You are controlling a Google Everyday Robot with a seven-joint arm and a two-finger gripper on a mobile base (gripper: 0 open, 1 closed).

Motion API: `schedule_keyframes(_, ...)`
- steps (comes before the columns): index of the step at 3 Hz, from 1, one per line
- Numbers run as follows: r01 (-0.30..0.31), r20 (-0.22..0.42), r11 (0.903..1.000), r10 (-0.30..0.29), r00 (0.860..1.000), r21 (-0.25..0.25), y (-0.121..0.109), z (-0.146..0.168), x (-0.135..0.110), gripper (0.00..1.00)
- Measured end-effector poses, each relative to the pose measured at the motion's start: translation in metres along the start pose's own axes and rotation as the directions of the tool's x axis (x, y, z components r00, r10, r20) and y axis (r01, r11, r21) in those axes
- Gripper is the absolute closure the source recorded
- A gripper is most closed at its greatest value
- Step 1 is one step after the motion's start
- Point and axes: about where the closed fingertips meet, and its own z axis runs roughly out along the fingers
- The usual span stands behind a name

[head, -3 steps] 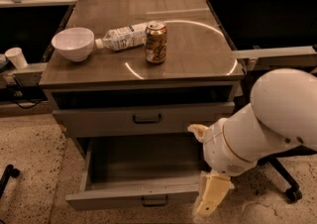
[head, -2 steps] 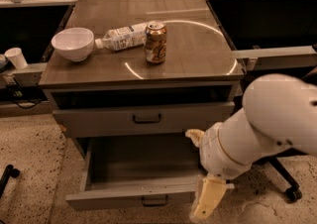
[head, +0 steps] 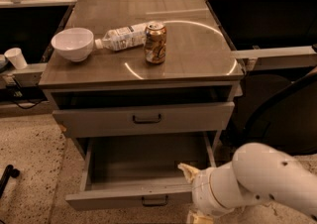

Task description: Close middle drawer

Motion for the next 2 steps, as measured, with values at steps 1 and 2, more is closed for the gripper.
schedule_keyframes(1, -0.033, 0.161, 0.9979, 0.023, 0.987, 0.055, -0.01, 0.028, 0.017, 0.0)
schedule_keyframes(2, 0.003, 0.239, 0.9985, -0.016, 0.971, 0.055, -0.015, 0.045, 0.024, 0.0)
